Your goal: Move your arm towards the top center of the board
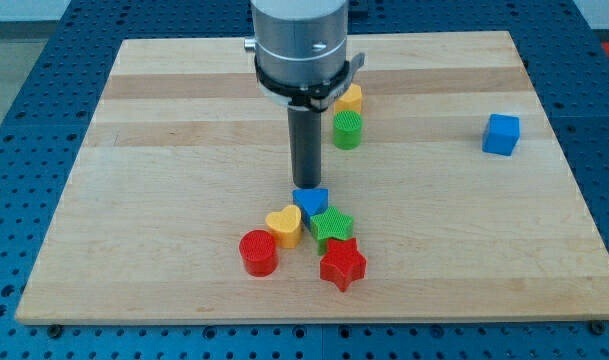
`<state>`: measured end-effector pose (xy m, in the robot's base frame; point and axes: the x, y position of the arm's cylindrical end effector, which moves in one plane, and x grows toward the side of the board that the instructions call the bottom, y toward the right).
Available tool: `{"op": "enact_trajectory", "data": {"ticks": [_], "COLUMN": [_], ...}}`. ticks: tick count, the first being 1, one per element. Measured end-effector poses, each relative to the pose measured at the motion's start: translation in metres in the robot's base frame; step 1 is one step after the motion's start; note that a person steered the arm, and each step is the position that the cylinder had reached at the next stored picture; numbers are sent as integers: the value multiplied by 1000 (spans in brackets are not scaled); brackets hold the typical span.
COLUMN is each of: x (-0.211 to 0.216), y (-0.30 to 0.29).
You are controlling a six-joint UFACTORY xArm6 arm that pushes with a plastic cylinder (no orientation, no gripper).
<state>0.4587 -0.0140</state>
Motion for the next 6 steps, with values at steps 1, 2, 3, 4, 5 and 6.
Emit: {"op": "enact_trajectory", "data": {"ticks": [1, 2, 3, 4, 5, 6], "x": [-24, -57, -89, -118, -143, -160], "y": [-5, -7, -12, -12, -11, 7]}}
